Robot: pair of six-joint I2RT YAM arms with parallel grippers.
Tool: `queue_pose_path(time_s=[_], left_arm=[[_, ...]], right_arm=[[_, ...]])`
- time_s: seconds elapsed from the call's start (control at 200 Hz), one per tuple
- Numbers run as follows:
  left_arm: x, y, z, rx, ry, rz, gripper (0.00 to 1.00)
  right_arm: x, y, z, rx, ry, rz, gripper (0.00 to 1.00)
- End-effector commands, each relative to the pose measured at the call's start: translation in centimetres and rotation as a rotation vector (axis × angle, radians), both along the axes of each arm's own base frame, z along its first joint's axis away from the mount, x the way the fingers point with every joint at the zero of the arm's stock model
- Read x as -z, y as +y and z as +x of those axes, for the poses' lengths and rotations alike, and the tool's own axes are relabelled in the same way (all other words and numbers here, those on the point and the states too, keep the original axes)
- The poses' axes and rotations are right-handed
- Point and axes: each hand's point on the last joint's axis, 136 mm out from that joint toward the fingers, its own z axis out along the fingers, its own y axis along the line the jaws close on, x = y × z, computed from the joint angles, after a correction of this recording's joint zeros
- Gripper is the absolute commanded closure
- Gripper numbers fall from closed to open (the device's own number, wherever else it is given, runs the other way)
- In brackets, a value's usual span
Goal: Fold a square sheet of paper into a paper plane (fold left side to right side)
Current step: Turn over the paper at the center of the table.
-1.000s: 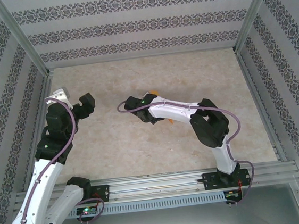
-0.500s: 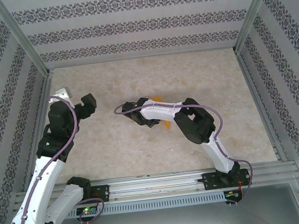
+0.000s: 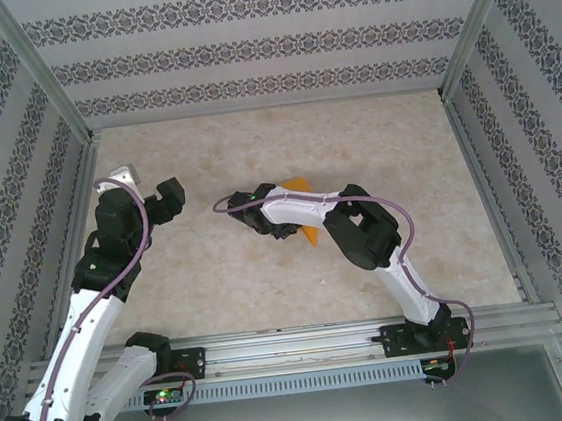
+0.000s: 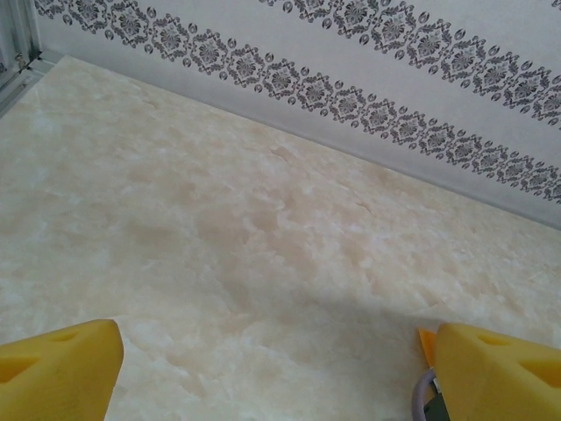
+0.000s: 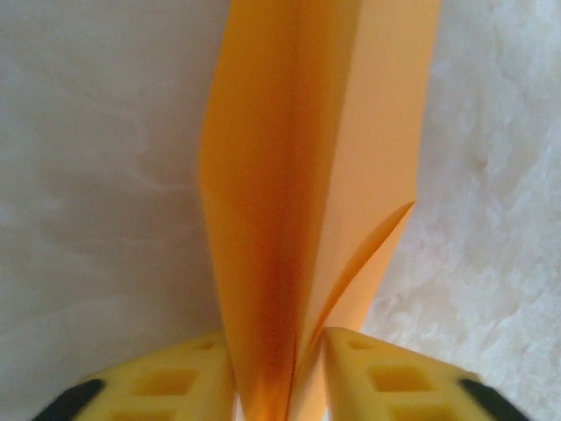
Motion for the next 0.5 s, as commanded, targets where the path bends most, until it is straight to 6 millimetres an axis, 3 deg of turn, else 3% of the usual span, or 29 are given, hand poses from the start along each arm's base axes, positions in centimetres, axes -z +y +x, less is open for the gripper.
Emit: queue_pose_path(time_s=[0.0, 0.245, 0.495], left_arm=[[-0.5, -0.1, 0.1, 0.011, 0.004, -0.01, 0.09], [-0.2, -1.1, 0.6, 0.059, 0.023, -0.032, 0.08], [2.0, -3.8, 1.5, 0.169, 0.114, -0.115, 0.15]], right_arm=[[-2.2, 0.1, -0.1, 0.016, -0.018, 0.063, 0.57], [-5.0, 0.7, -1.0, -0.018, -0.023, 0.204, 0.22], [-9.2, -0.3, -1.2, -0.023, -0.117, 0.374, 0.04]])
